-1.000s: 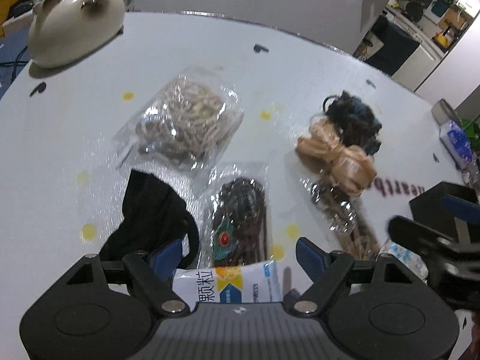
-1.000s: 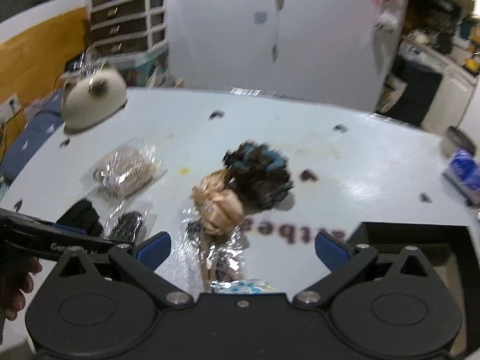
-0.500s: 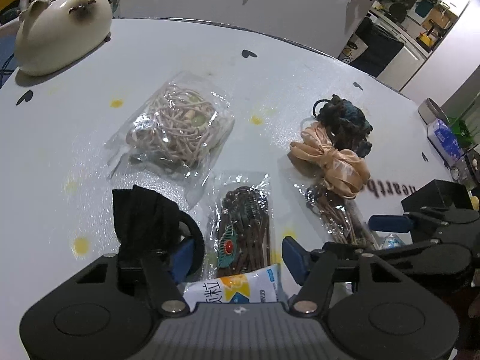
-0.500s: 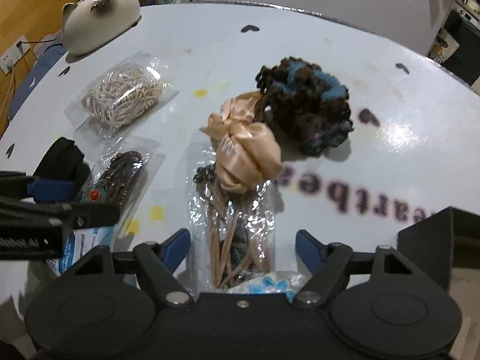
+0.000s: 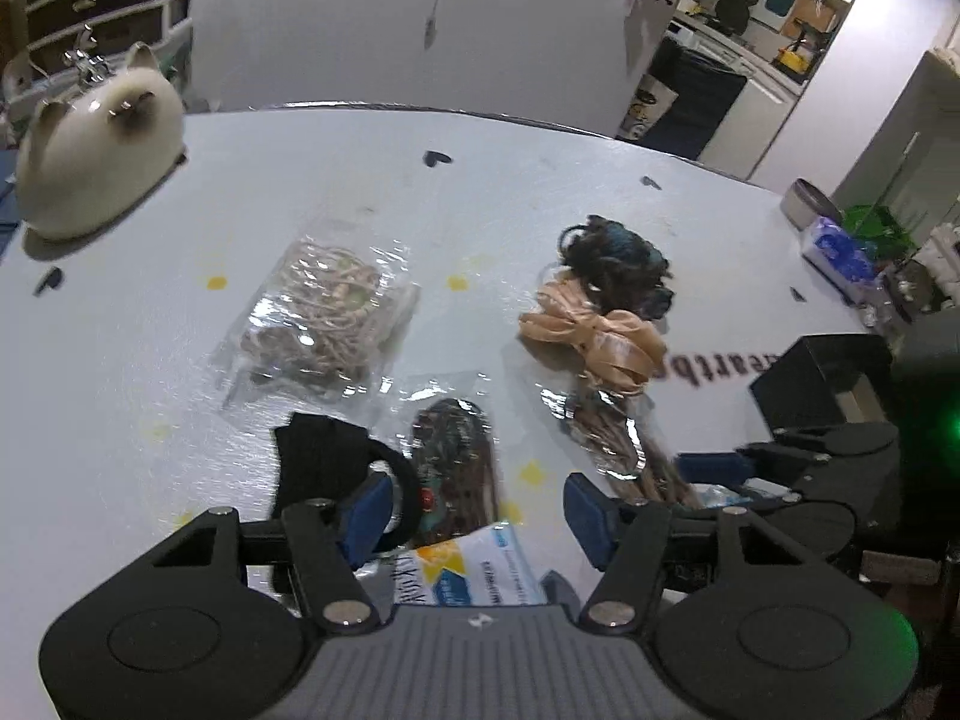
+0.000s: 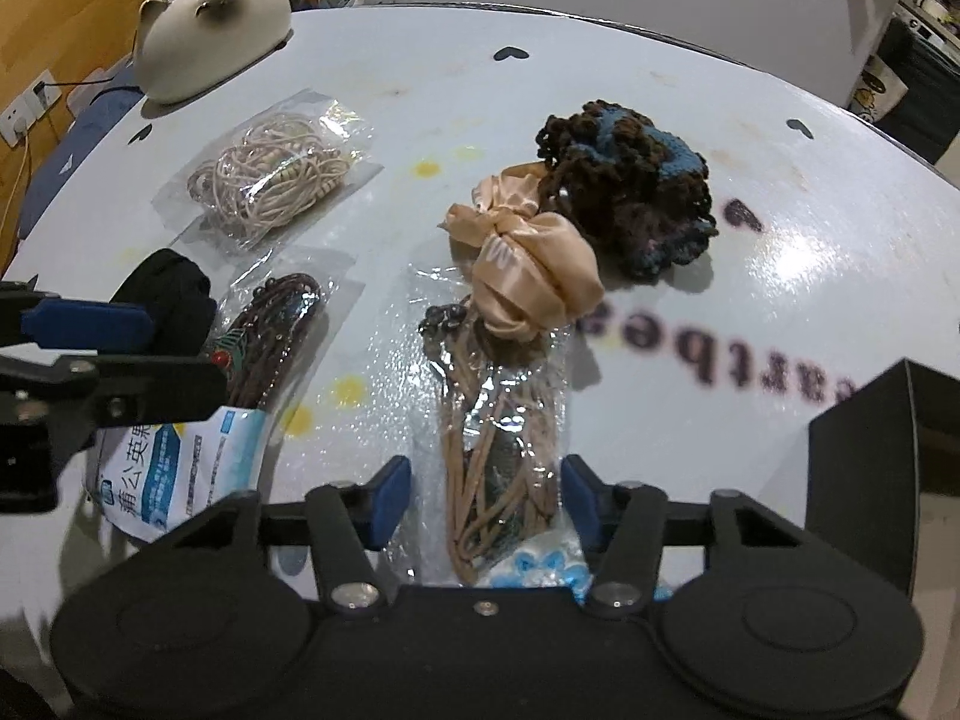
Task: Organize soft objects
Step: 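Lower both tools toward the bagged cords on the table, then grasp the bag of brown cords with the left tool while the right grasps the tan-cord bag, then carry both bags over the black box with both tools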
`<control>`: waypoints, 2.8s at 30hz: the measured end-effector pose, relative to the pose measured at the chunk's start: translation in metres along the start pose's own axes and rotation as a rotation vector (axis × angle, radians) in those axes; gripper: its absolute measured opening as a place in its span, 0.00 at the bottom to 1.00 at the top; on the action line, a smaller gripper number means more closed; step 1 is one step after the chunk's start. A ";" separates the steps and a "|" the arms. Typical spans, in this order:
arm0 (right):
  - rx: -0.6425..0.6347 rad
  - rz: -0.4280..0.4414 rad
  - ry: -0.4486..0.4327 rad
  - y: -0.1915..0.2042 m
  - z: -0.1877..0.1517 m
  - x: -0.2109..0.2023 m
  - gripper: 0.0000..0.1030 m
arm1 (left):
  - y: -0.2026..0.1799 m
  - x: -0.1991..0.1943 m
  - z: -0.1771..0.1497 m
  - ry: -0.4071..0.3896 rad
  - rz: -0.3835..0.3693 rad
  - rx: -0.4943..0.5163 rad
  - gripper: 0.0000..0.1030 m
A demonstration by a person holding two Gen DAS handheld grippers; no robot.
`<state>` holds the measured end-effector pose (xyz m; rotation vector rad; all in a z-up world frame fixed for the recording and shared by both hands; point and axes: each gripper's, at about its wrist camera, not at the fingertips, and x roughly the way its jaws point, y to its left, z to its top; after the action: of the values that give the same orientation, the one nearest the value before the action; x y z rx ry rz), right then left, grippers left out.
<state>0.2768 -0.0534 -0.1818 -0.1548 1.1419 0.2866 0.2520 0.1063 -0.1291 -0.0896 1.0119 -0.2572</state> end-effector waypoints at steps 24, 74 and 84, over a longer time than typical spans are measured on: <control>0.088 0.000 -0.022 -0.002 -0.009 -0.010 0.26 | -0.012 0.053 -0.001 0.103 0.091 0.065 0.56; 0.233 0.032 -0.416 -0.130 -0.060 -0.165 0.21 | -0.157 -0.045 0.029 -0.181 -0.097 -0.159 0.34; 0.288 0.016 -0.321 -0.237 -0.091 -0.154 0.21 | -0.253 0.020 0.038 -0.014 -0.215 -0.210 0.34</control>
<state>0.2098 -0.3254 -0.0844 0.1507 0.8543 0.1516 0.2512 -0.1444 -0.0767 -0.3921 1.0137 -0.3447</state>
